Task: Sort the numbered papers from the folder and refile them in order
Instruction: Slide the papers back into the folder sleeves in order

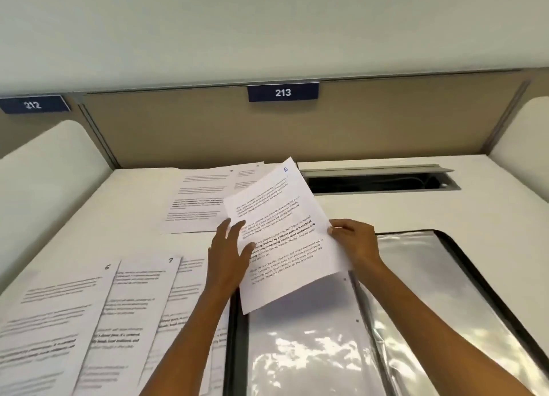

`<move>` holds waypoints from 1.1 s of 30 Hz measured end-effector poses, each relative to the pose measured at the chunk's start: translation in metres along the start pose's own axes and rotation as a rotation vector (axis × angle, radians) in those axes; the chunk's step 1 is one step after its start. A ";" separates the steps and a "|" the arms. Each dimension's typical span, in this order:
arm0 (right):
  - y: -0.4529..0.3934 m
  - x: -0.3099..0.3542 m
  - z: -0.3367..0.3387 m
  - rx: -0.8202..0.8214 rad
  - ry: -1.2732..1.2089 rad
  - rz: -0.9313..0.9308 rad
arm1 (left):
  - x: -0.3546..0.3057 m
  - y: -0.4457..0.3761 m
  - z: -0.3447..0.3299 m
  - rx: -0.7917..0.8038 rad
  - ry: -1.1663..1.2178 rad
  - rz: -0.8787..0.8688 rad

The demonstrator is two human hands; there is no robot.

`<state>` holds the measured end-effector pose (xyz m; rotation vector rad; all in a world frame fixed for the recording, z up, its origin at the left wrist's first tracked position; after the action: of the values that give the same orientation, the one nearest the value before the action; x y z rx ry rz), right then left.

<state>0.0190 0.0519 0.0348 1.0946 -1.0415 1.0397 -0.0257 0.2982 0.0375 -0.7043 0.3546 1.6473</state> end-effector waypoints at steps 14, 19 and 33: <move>0.121 -0.097 0.252 -0.092 0.317 0.009 | -0.123 0.142 -0.175 0.598 -0.304 -0.342; 0.125 -0.110 0.274 -0.108 0.740 0.292 | -0.146 0.177 -0.189 0.545 -0.339 -0.359; 0.136 -0.154 0.229 0.402 1.262 0.398 | -0.170 0.226 -0.180 0.191 -0.131 -0.405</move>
<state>-0.1707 -0.1714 -0.0589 0.3135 0.0079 1.9262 -0.1885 0.0129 -0.0291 -0.4837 0.2509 1.2485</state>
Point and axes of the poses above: each hand's wrist, its own y-axis away from the middle knuckle, its own z-axis out of the back of the hand, x = y × z, the point moved 2 cm from there along -y, towards the middle knuckle, and after that the axes turned 2 degrees about x, right-handed, at the moved point
